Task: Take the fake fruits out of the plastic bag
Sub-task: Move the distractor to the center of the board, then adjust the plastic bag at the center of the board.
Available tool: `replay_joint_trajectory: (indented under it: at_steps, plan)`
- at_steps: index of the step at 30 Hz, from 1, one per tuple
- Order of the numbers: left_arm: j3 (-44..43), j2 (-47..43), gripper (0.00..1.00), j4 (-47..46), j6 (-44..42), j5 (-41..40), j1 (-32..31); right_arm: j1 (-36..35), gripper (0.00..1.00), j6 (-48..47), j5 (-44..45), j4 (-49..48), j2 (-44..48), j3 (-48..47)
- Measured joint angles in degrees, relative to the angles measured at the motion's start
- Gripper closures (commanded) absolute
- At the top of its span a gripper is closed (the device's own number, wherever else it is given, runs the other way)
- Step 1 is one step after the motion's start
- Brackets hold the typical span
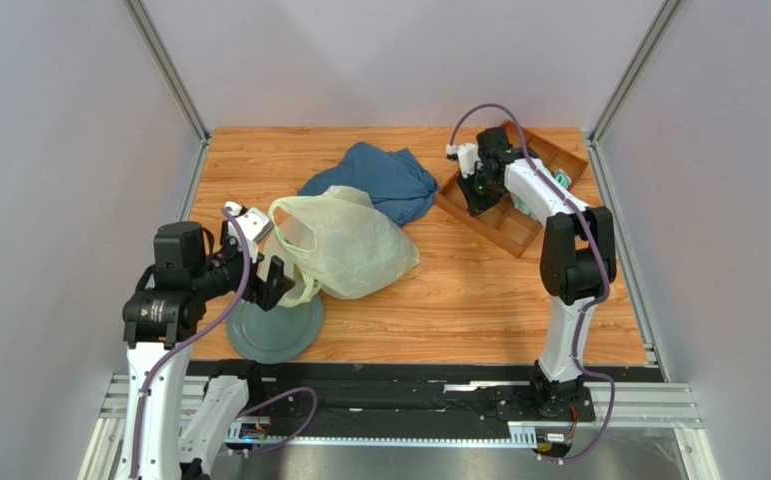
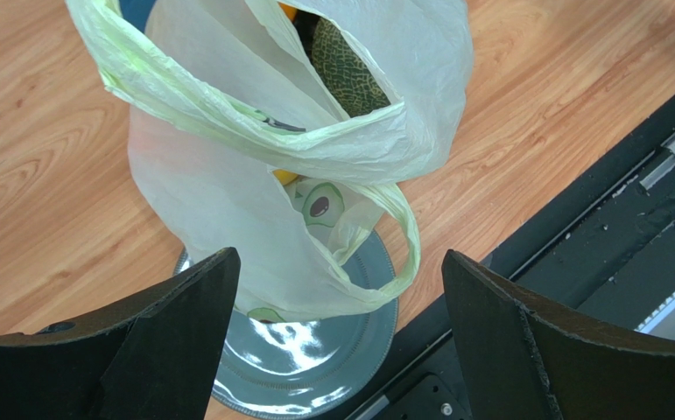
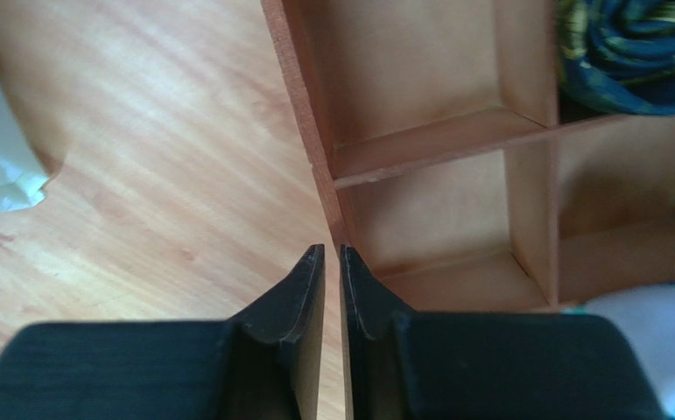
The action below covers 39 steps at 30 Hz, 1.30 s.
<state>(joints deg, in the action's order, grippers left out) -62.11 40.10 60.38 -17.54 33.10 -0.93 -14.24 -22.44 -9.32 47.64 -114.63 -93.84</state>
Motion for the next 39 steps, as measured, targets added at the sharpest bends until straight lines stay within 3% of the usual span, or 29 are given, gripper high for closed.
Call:
replay_joint_trajectory:
  at_steps: [2,3,6,9,11,14,19,23,29,39]
  plan:
    - [0.9,0.7,0.06,-0.2,-0.5,0.5,0.0,1.2,0.46,-0.2,-0.5,0.2,-0.2,-1.9]
    - [1.4,0.7,0.06,-0.2,-0.8,0.9,0.0,1.4,0.29,-0.2,-2.3,0.9,0.1,-3.4]
    - [2.3,0.8,0.05,0.1,-2.3,2.8,0.0,-0.5,0.11,1.8,-6.3,2.4,1.6,-5.5]
    - [1.4,1.3,0.07,1.4,-4.6,5.3,0.0,-6.7,0.04,5.4,-13.7,2.4,6.4,-9.1]
    - [0.4,1.4,0.14,2.5,-6.3,7.1,0.0,-12.7,0.05,8.1,-18.8,-0.9,11.9,-10.6]
    - [-0.6,1.1,0.13,3.2,-7.8,6.2,0.0,-19.0,0.13,13.5,-26.1,-7.6,18.7,-11.1]
    - [-4.5,1.2,0.14,3.3,-10.3,-4.3,3.0,-21.4,0.2,24.8,-36.6,-20.0,21.7,-15.0]
    - [-6.4,2.6,0.19,4.0,-9.5,-5.9,10.7,-26.9,0.24,18.3,-32.7,-16.8,19.0,-16.2]
    - [-5.5,8.7,0.18,4.5,-6.5,-4.3,14.9,-40.3,0.25,9.1,-26.0,-12.5,14.6,-15.7]
    - [-5.0,21.9,0.1,6.0,-10.7,3.0,26.1,-45.8,0.21,6.1,-16.7,-13.3,9.5,-15.7]
